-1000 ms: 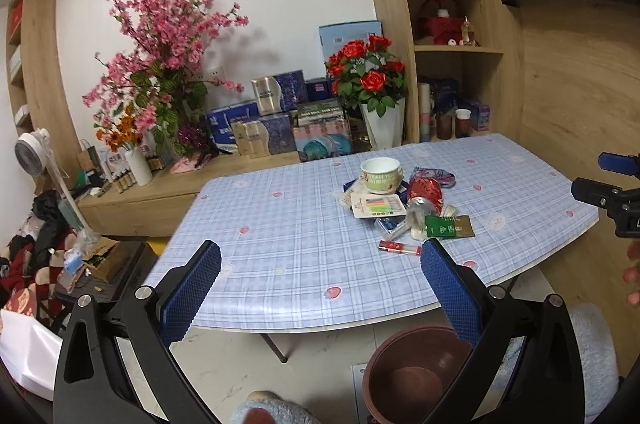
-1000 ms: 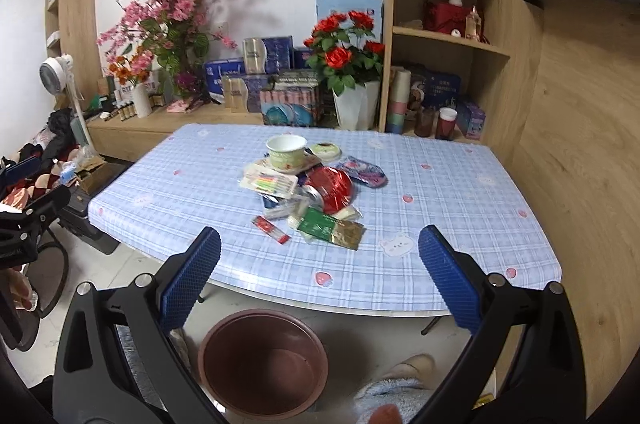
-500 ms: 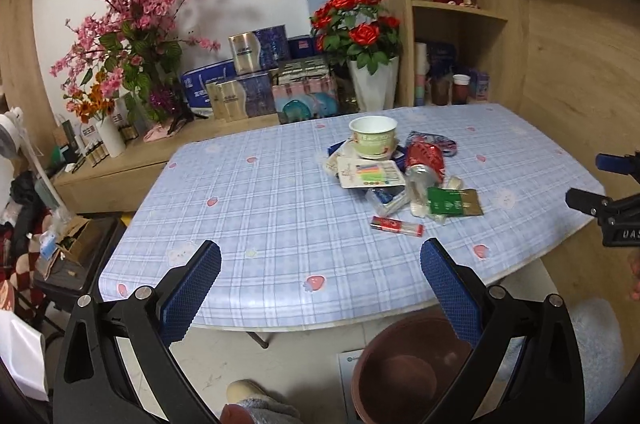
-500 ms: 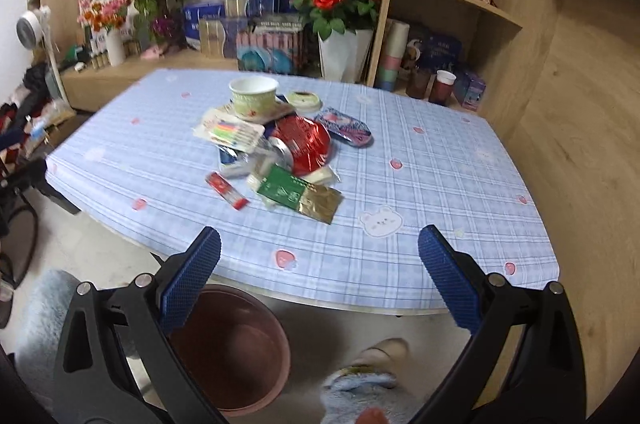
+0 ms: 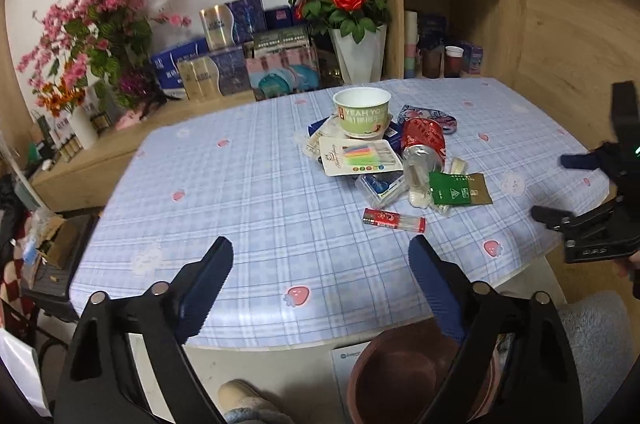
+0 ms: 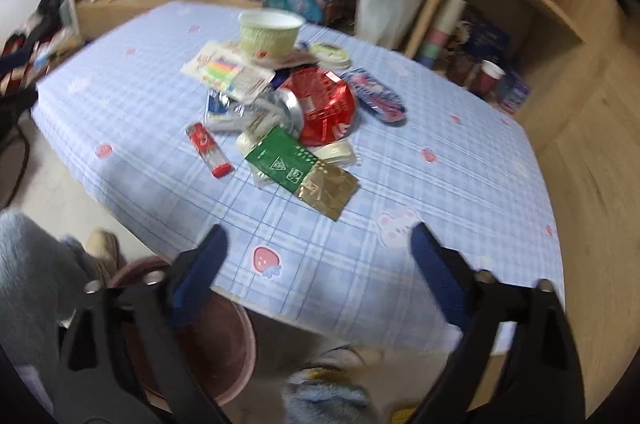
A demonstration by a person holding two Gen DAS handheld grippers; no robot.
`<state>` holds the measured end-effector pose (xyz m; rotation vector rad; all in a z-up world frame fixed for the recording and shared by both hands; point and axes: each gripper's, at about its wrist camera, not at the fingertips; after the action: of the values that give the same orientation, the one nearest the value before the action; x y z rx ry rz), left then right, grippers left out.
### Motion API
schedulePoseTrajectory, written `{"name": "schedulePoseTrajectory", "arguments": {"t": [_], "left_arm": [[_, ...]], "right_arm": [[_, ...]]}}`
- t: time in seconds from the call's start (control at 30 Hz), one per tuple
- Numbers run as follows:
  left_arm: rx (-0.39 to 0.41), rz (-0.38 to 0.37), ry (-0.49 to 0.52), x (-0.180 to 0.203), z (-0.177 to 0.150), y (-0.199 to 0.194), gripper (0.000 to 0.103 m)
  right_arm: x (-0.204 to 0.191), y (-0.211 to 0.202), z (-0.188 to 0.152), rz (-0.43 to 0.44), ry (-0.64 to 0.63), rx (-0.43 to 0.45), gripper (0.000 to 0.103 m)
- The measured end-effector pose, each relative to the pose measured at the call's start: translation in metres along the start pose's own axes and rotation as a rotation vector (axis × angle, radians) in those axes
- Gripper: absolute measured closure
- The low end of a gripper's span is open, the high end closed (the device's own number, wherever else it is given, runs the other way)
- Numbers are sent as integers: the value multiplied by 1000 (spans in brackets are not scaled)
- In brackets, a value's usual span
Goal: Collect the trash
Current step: 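Reach the right gripper to the green-and-gold snack packet and grasp it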
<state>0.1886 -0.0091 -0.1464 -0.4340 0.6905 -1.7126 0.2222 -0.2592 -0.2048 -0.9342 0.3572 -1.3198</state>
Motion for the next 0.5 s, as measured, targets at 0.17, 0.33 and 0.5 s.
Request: {"name": "schedulePoseTrajectory", "arguments": {"t": [0.17, 0.33, 0.5], "left_arm": [[-25, -39, -55, -11, 2, 25, 17], [-51, -29, -48, -12, 2, 47, 19], [-64, -18, -35, -11, 4, 64, 20]], "right_arm": [[-14, 49, 16, 9, -154, -42, 27], [-23, 96, 34, 32, -310, -66, 27], [-23, 126, 48, 110, -360, -101, 27]]}}
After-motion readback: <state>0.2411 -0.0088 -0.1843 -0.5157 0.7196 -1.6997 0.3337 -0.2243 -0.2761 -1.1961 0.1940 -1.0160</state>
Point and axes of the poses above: each gripper's, at about its wrist camera, not at the fingertips, and y roughly the way its jaws point, x to its right, z to its top, and after that the axes turned 3 degrees about -z, right-handed
